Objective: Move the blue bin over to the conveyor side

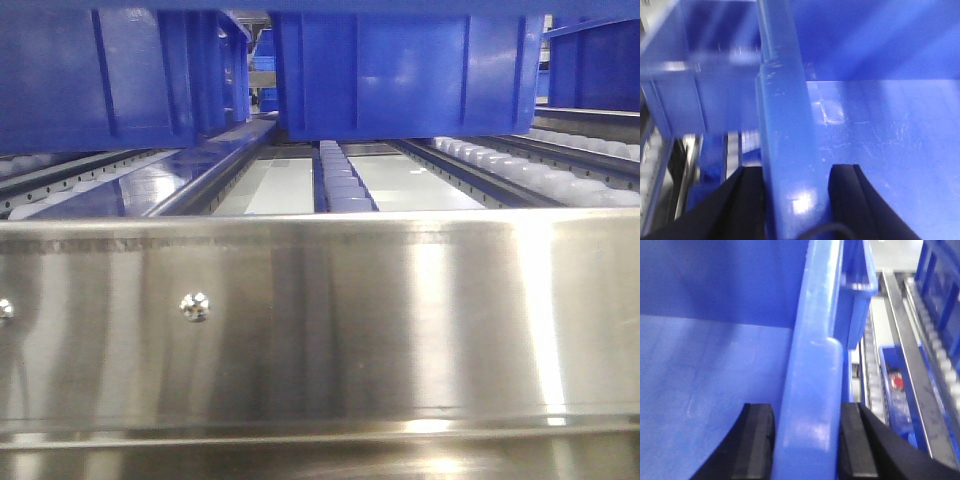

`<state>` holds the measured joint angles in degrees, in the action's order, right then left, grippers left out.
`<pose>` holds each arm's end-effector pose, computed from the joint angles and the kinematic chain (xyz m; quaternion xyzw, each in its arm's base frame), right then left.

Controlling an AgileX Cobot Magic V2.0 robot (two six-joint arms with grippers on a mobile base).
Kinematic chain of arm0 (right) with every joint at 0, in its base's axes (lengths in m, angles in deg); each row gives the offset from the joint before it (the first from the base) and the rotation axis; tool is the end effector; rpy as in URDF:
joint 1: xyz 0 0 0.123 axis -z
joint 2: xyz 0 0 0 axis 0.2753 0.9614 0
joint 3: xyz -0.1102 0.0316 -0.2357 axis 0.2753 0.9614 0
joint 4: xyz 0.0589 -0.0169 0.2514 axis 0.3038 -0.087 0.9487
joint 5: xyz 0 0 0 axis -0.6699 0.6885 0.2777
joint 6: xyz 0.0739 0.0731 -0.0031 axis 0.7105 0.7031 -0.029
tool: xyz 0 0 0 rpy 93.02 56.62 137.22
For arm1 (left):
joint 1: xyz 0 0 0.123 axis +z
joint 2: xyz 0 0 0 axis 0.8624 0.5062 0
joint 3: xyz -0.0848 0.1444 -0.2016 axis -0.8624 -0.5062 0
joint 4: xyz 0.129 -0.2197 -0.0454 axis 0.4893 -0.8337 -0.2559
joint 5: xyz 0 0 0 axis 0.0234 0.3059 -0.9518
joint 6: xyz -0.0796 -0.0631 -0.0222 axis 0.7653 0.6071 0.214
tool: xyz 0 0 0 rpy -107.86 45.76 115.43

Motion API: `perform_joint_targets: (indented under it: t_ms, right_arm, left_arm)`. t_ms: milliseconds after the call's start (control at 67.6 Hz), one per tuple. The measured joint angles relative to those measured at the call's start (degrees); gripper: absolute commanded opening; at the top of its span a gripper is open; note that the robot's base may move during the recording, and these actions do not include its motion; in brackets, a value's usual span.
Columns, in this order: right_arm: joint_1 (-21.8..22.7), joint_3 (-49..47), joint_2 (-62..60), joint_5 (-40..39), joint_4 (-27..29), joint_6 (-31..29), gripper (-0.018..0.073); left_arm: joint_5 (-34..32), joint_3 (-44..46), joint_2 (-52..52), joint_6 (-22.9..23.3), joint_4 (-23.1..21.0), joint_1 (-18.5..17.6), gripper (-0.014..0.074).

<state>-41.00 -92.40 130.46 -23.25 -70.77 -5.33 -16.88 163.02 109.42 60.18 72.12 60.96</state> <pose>0.1793 0.0677 0.4788 -0.0946 0.8396 0.0905 0.5272 0.1483 -0.0090 0.4851 -0.0034 0.8348 -0.0611 0.5471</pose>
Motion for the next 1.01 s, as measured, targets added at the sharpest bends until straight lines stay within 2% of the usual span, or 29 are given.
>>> perform_joint_targets:
  t_ms: [1006]
  right_arm:
    - [0.11, 0.0, 0.0, -1.07, -0.24, 0.0, -0.0071]
  left_arm:
    - [-0.12, 0.0, 0.0, 0.0, 0.0, 0.0, -0.0006]
